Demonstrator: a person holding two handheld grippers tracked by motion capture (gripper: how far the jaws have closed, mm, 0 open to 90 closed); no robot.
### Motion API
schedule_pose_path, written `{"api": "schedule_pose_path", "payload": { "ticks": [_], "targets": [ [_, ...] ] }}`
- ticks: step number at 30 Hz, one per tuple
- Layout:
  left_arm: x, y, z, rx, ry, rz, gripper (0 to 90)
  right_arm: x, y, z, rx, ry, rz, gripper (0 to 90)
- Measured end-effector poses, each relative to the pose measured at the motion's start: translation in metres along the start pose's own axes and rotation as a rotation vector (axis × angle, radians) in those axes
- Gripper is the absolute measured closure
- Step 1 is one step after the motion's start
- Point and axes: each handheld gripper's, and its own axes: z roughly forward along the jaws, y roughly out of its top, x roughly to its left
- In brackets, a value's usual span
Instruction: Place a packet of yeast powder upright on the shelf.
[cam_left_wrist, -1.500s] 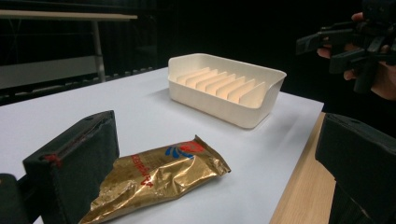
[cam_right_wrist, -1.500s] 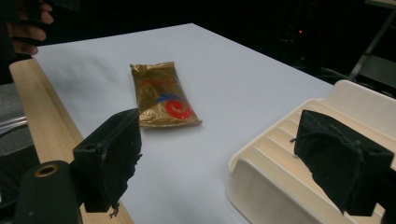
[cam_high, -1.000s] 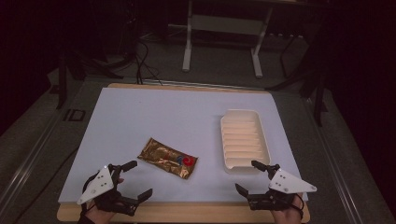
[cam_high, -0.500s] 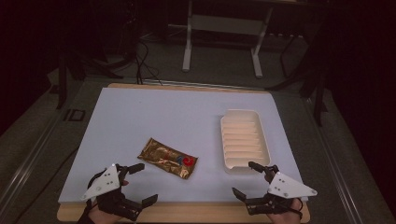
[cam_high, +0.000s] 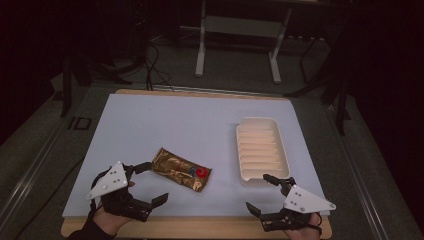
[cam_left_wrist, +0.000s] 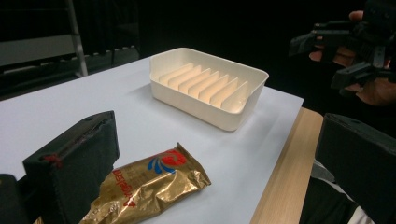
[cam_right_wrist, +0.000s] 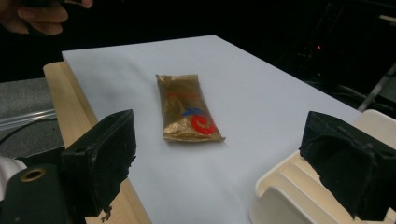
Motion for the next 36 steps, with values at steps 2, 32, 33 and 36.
{"api": "schedule_pose_path", "payload": {
  "ticks": [2,32,33,36],
  "targets": [
    [0.003,0.002,0.001,0.008,0.011,-0.008,0.0,-0.002,-0.001,0.000,-0.001,0.003,0.018,10.3],
    [0.075,-0.029,0.046,0.195,0.169,-0.160,11.7,-0.002,-0.001,0.000,-0.010,0.002,0.011,10.6],
    [0.079,-0.032,0.047,0.208,0.181,-0.161,13.1,-0.002,-0.001,0.001,-0.010,0.002,0.010,10.6],
    [0.084,-0.038,0.052,0.236,0.204,-0.186,17.4,-0.002,-0.001,0.001,-0.008,0.006,0.013,10.6]
  ]
}}
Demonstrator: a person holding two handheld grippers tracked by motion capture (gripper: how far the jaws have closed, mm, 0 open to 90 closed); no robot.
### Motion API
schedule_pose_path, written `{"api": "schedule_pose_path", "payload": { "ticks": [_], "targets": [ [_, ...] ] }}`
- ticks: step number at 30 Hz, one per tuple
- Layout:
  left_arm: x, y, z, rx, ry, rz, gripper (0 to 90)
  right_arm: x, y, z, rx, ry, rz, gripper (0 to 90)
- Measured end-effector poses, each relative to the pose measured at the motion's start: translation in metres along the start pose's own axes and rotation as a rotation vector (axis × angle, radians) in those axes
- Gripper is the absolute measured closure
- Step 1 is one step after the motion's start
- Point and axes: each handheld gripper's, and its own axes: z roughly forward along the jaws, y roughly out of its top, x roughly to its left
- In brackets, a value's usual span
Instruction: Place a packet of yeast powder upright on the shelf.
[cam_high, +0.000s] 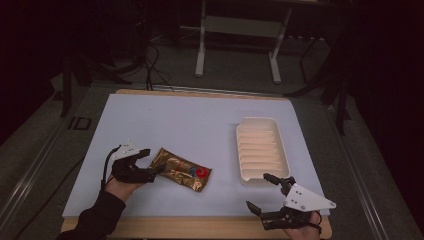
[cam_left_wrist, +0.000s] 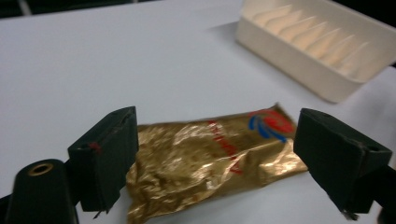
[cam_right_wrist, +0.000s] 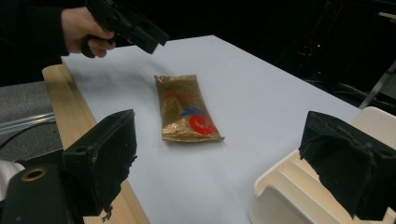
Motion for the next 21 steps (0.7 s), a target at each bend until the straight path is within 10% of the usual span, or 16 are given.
{"api": "schedule_pose_path", "payload": {
  "ticks": [9,21],
  "targets": [
    [0.009,-0.014,0.016,0.081,0.104,-0.045,27.5,-0.001,-0.001,0.001,0.002,0.008,0.007,10.8],
    [0.028,-0.026,0.026,0.150,0.081,-0.149,34.8,0.000,-0.001,0.002,0.005,0.022,0.013,10.8]
  ]
}}
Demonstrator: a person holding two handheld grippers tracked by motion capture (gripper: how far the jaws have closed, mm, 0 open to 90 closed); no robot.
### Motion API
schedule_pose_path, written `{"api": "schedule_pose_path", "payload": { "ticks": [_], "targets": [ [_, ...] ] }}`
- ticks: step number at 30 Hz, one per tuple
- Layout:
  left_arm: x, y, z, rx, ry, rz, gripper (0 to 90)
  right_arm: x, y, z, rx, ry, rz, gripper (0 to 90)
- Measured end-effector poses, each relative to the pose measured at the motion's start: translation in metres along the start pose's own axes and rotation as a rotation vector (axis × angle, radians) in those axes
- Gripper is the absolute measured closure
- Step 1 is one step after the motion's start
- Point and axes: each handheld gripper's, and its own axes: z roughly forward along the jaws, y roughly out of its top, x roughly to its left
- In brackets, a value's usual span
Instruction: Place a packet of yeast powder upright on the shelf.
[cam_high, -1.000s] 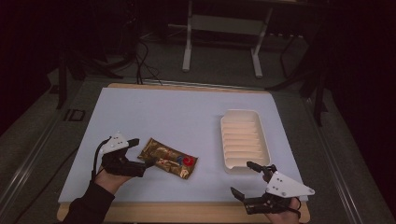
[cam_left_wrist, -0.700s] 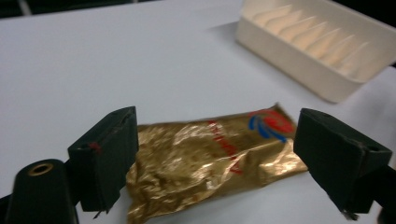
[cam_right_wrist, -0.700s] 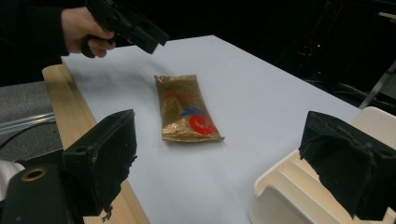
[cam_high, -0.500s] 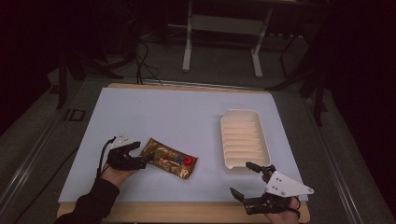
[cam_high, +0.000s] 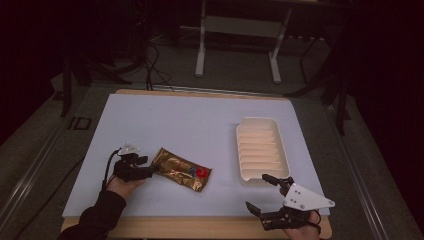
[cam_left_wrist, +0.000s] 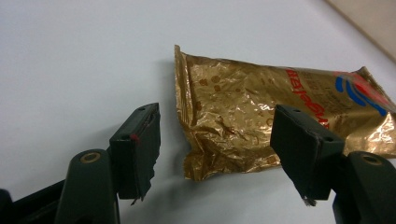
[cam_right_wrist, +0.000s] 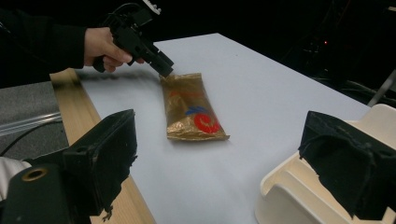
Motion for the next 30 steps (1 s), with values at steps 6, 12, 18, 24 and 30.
{"api": "schedule_pose_path", "payload": {
  "ticks": [6,12,18,24,30],
  "targets": [
    [-0.001,-0.005,0.009,0.043,0.028,-0.013,35.0,0.000,0.000,0.000,0.001,0.000,0.000,10.8],
    [-0.006,-0.009,0.011,0.040,0.053,-0.014,36.5,0.000,0.000,-0.001,0.001,0.004,0.001,10.9],
    [-0.018,-0.014,0.013,0.027,0.123,0.052,42.9,0.001,0.000,0.000,0.003,0.004,-0.003,10.9],
    [-0.030,-0.016,0.016,0.034,0.194,0.089,51.2,0.001,0.000,0.000,0.005,0.006,-0.001,10.9],
    [-0.036,-0.017,0.017,0.031,0.212,0.092,69.9,0.000,0.000,0.001,0.010,0.006,0.005,11.0]
  ]
}}
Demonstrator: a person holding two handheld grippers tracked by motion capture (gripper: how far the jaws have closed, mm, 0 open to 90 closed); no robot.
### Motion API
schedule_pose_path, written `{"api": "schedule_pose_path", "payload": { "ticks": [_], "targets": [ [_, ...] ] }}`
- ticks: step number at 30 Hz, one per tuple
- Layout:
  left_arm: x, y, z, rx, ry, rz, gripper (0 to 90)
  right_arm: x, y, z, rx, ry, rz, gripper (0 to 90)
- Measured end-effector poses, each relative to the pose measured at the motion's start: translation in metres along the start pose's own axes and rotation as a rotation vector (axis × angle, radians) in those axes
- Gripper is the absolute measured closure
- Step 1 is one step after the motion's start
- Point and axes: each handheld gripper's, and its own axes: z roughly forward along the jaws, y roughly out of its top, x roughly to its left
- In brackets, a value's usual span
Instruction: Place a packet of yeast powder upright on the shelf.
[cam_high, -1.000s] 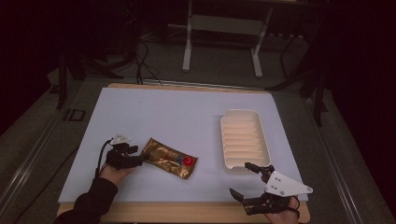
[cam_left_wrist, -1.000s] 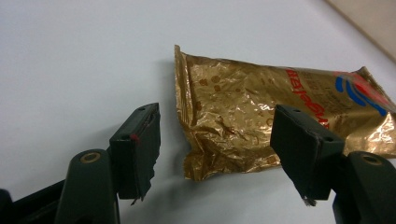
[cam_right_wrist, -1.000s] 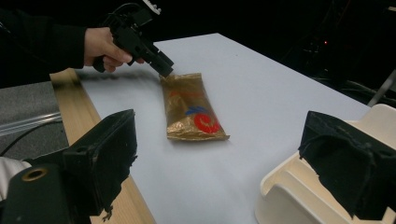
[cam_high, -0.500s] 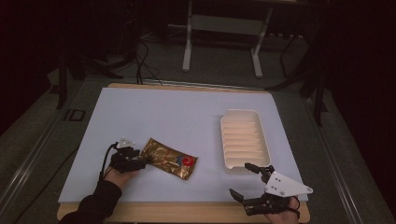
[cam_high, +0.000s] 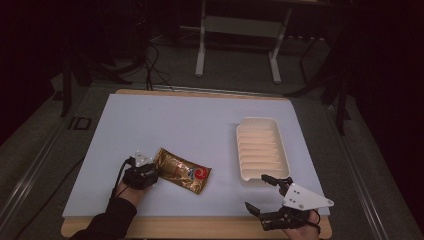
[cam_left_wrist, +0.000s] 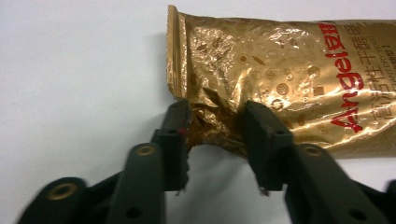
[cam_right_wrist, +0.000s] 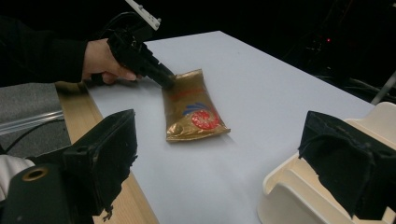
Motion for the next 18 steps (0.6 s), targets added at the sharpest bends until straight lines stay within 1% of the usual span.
{"api": "schedule_pose_path", "payload": {
  "ticks": [2,3,5,7,11,12,13,14,16,18],
  "targets": [
    [-0.004,0.000,0.000,-0.002,0.006,0.023,81.4,0.000,0.000,0.000,0.001,0.002,0.002,11.0],
    [-0.003,0.000,0.000,-0.002,0.002,0.011,83.3,0.000,0.000,0.000,0.002,0.002,0.002,11.0],
    [0.001,0.000,0.000,-0.008,-0.023,-0.016,86.7,0.000,0.000,0.000,0.000,0.003,0.000,11.0],
    [0.001,0.002,-0.001,-0.005,-0.034,-0.038,88.3,0.000,0.000,-0.001,-0.004,0.003,0.004,11.0],
    [0.004,0.006,-0.004,-0.021,-0.054,-0.059,88.8,-0.002,-0.001,-0.001,-0.004,-0.002,0.008,11.0],
    [0.004,0.008,-0.005,-0.025,-0.055,-0.058,88.9,-0.002,-0.001,-0.002,-0.004,-0.002,0.008,11.0],
    [0.004,0.009,-0.007,-0.028,-0.058,-0.043,88.9,-0.002,-0.001,-0.002,-0.005,-0.003,0.009,11.1],
    [0.004,0.012,-0.010,-0.046,-0.082,-0.032,88.9,-0.002,-0.001,-0.002,-0.005,-0.005,0.009,11.0],
    [0.005,0.016,-0.015,-0.065,-0.104,-0.017,89.1,-0.003,-0.001,-0.002,-0.007,-0.004,0.014,11.0],
    [0.006,0.021,-0.020,-0.077,-0.122,-0.014,89.3,-0.004,-0.001,-0.002,-0.010,-0.006,0.023,11.0]
  ]
}}
